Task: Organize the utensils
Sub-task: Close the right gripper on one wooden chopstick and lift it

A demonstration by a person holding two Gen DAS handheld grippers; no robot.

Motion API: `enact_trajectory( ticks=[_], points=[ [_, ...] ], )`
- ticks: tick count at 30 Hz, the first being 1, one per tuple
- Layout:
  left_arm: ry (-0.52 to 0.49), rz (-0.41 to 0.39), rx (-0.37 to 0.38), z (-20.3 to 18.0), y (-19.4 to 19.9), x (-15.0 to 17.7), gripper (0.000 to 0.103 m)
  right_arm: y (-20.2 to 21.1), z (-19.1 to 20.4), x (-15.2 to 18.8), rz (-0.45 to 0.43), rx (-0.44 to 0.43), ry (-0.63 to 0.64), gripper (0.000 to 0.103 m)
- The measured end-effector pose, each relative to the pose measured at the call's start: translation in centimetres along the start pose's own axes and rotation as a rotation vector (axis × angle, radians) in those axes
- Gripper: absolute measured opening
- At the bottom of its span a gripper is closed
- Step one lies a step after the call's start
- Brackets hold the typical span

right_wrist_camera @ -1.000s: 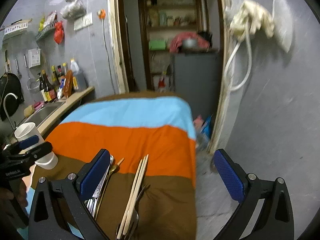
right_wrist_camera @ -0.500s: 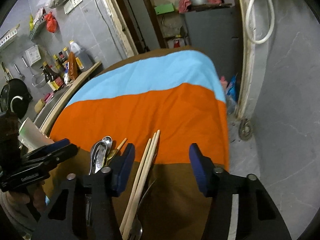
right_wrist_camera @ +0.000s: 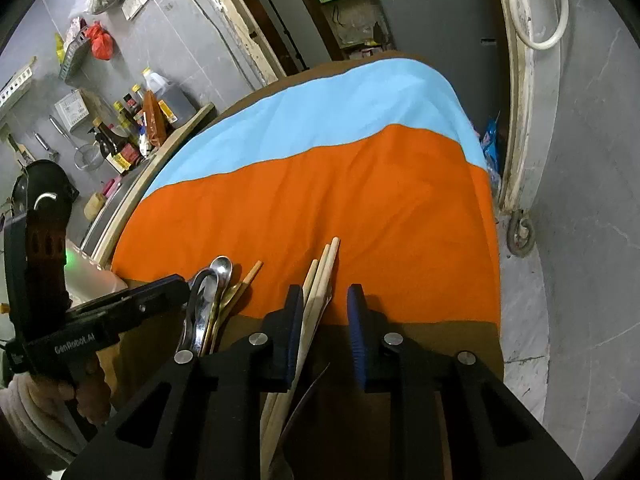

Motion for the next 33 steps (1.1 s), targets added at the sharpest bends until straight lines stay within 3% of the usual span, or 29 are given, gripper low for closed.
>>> enact_trajectory(
  ticks=[5,10,20,22,26,33],
  points=[
    [0.071,0.019,0.023,0.8,-0.4,-0.1,0.02,-0.3,-0.2,0.2,0.021,-0.01,-0.004,0.016],
    [0.116,0.03,-0.002,1.9,-0.2,0.2,0.018,-0.4,-0.3,0.4,0.029,-0.017,-0.017,0.016],
    [0.212,0.087,0.063,2.4,-2.4,-0.1,0.016,-1.0,-0.3,0.3,0.053,-0.029,-0.027,0.015],
    [0.243,0.101,0.073,2.6,-2.7,-0.2,0.015,-1.0,-0.2,0.2,0.061,-0.028,-0.025,0.008],
    [0.294,0.124,0.089,2.9,-2.9,-0.1,0.013,-0.9,0.0,0.2,0.06,-0.034,-0.041,0.004],
    [0.349,0.156,0.12,3.3,-3.4,0.1,0.013,-0.1,-0.1,0.0,0.036,-0.052,-0.083,0.004]
  ],
)
Point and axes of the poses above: each gripper's, at about its wrist camera, not at the fingertips, and y roughly against the way its jaws point, z to its left, x to its underside, the point moved 1 cm from there along -y, roughly the way its jaws point, and after that the axes turned 14 degrees about -z, right-handed, at the moved point
